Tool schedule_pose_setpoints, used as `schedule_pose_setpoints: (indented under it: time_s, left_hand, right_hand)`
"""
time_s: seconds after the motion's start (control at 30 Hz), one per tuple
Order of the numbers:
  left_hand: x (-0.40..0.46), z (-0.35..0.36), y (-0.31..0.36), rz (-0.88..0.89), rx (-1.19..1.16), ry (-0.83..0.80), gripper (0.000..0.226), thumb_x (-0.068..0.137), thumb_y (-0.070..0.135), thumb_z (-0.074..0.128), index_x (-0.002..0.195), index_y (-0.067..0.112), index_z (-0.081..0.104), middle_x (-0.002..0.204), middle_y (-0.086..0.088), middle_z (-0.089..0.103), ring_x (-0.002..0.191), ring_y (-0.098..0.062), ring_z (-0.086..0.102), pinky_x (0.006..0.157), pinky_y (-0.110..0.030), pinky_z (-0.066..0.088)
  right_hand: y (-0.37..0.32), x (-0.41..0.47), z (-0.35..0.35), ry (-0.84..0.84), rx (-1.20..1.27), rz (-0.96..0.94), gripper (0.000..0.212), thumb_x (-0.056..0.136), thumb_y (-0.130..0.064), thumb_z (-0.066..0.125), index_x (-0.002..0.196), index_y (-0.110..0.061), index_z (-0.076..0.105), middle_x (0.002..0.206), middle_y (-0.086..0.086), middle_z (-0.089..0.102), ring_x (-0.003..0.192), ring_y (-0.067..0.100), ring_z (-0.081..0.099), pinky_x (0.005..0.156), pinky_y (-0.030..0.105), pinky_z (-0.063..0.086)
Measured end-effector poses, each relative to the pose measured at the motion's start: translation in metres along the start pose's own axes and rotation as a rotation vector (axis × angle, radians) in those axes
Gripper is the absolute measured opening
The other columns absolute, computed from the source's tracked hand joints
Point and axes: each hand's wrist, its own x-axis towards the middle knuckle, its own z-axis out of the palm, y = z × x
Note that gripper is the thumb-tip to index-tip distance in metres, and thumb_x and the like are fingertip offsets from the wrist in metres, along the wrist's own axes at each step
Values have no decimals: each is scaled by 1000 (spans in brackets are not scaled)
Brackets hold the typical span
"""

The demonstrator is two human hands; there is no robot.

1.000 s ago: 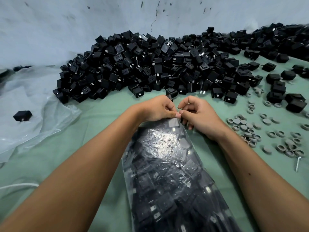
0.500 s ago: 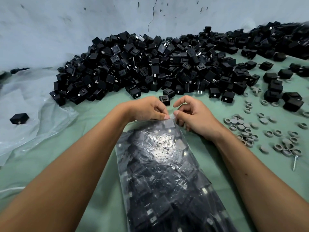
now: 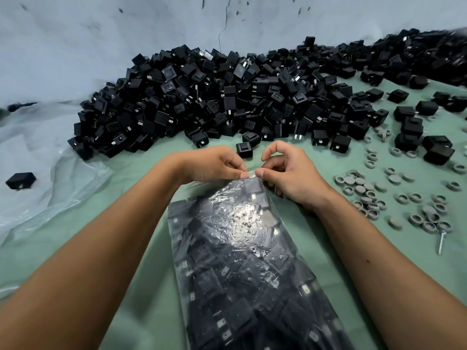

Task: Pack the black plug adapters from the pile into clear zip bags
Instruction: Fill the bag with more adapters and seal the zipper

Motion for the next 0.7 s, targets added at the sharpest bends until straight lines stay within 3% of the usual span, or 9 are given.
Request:
schedule_pose_setpoints:
  time_s: [0.07,0.13,0.23,0.33,0.53,0.7]
  left_hand:
    - [-4,-5,-5,-15,-57,-38,16,100,24,66,97,13,77,72,12,64,68,-3,55,70,-14,45]
    - [-5,-7,-10,-23,-113,-38,13,98,20,67,99,14,78,86,2,72,80,-9,61,82,-21,48]
    - [-6,-6,-12,-32,-161,-19,11,97,14,68,98,8,77,78,-11,66,70,-21,54,71,-28,44]
    - [-7,-3,-11,-20,-149,27,9,97,11,69,94,9,78,68,-4,63,61,-12,50,62,-22,42]
    - [-10,4,-15,16,-158,80,10,97,8,68,96,2,76,84,-20,66,78,-26,50,77,-40,36]
    - [-9,10,-17,37,-199,140,9,96,8,69,95,5,78,83,-19,72,74,-21,59,73,-32,46]
  right_hand:
    - [1,1,0,-1,7,2,23,91,-5,76,101,-12,57,81,22,71,50,12,55,41,24,42]
    - [1,1,0,-3,9,8,23,91,-5,77,100,-13,57,81,22,71,52,14,56,41,24,42]
    - [2,2,0,-4,3,7,23,91,-5,77,99,-14,57,81,21,72,53,16,57,41,25,43]
    - [3,2,0,-4,-3,3,23,91,-5,77,99,-14,57,79,18,72,53,15,57,41,25,43]
    - [2,1,0,-8,-23,4,24,90,-5,77,99,-14,56,80,16,74,54,14,57,41,25,43]
    - [0,2,0,-33,-51,27,22,91,-4,76,101,-8,56,79,18,72,52,12,55,41,24,43]
